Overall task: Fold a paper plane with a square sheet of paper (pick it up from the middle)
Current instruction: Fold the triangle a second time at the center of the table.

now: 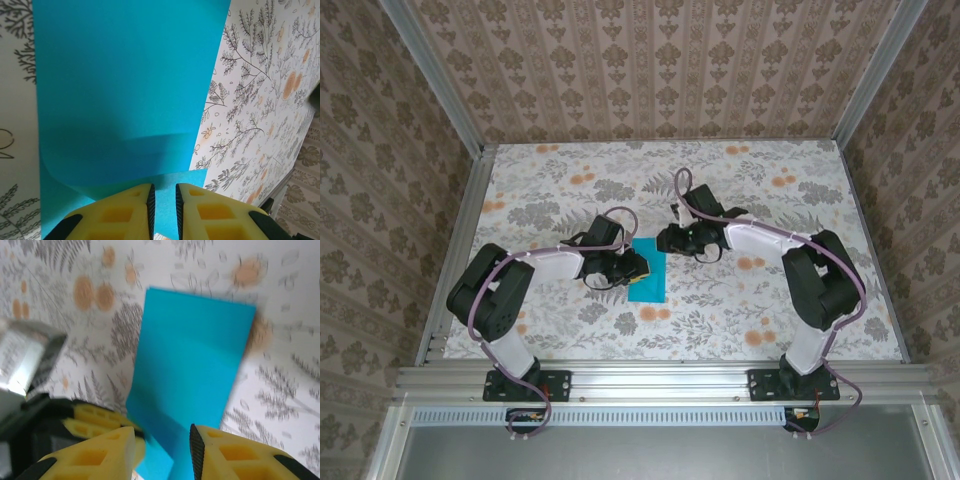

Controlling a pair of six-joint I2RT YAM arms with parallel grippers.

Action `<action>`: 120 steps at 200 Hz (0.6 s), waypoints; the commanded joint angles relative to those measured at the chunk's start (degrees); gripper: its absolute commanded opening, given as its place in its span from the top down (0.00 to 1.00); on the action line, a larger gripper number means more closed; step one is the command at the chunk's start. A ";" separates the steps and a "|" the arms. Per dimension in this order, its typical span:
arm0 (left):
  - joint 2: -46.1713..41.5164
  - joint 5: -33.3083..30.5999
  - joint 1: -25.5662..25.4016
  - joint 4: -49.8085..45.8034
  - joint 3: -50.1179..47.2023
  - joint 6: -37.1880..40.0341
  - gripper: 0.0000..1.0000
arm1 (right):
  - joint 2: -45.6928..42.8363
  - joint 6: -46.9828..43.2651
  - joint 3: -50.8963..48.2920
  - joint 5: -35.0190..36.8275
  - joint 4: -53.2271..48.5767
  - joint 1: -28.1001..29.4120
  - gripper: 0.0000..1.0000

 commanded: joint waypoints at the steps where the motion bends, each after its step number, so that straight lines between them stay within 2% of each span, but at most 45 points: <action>1: 0.15 -0.79 -0.20 -0.47 -0.65 1.01 0.79 | -1.07 -1.63 -3.81 -5.32 -1.85 -0.13 0.63; 31: 0.24 -0.93 -0.20 -0.37 -0.69 1.04 0.79 | -0.63 -0.34 -6.30 -9.43 0.52 0.31 0.63; 120: 0.20 -0.91 -0.20 -0.73 -0.50 1.01 0.80 | 3.86 1.56 -5.56 -10.88 3.22 1.20 0.68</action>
